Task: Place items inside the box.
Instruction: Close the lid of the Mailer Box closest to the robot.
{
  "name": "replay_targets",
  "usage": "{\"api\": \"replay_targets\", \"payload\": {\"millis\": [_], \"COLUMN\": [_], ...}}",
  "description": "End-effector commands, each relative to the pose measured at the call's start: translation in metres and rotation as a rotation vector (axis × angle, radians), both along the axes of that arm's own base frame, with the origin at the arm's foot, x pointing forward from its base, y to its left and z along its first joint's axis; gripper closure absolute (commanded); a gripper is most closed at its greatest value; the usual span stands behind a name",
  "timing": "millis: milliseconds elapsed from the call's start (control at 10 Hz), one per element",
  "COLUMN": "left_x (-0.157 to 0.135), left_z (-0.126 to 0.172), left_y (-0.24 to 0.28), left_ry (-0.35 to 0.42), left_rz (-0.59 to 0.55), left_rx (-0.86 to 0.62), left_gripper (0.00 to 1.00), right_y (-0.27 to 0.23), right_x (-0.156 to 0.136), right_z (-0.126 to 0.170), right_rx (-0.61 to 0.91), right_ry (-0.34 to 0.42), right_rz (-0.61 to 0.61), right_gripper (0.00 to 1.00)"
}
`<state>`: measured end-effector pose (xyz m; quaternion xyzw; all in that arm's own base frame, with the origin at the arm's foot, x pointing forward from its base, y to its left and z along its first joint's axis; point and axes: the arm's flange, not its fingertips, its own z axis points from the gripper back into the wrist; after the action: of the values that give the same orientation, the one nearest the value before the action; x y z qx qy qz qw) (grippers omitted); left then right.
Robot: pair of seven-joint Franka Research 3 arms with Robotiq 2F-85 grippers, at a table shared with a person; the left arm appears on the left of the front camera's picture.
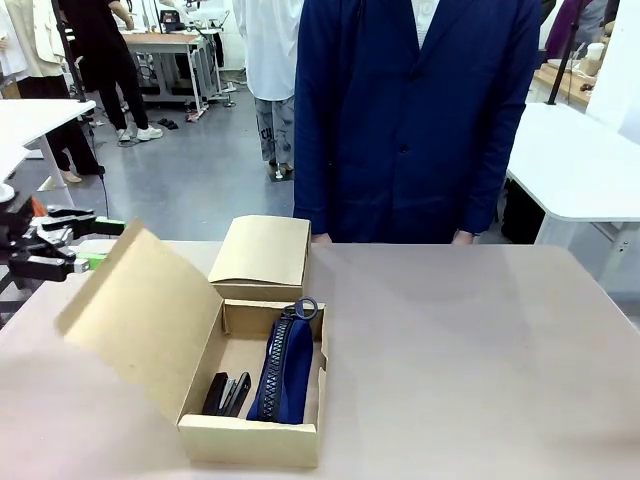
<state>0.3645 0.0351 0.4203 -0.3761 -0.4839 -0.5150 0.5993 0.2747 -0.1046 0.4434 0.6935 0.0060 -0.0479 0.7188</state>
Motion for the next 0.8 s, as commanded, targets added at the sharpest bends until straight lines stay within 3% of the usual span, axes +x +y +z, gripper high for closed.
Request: {"api": "replay_targets", "payload": {"millis": [0, 200, 400, 700], "left_x": [-0.038, -0.034, -0.041, -0.059], "left_z": [0.006, -0.017, -0.05, -0.076], "left_y": [-0.05, -0.102, -0.142, -0.164], "left_ry": [0.069, 0.116, 0.212, 0.217], "left_rz": [-0.111, -0.23, -0.324, -0.316], "left_rx": [-0.032, -0.004, 0.033, 0.1], "left_gripper": [0.0, 0.0, 0.0, 0.0], "right_y": [0.0, 0.0, 0.0, 0.0], "right_x": [0.001, 0.001, 0.001, 0.001], "right_z": [0.007, 0.007, 0.007, 0.007], "right_rx": [0.015, 0.015, 0.015, 0.015], "right_ry": [0.011, 0.011, 0.011, 0.011], "right_rz": [-0.005, -0.005, -0.005, -0.005], "right_gripper": [0.0, 0.0, 0.0, 0.0]}}
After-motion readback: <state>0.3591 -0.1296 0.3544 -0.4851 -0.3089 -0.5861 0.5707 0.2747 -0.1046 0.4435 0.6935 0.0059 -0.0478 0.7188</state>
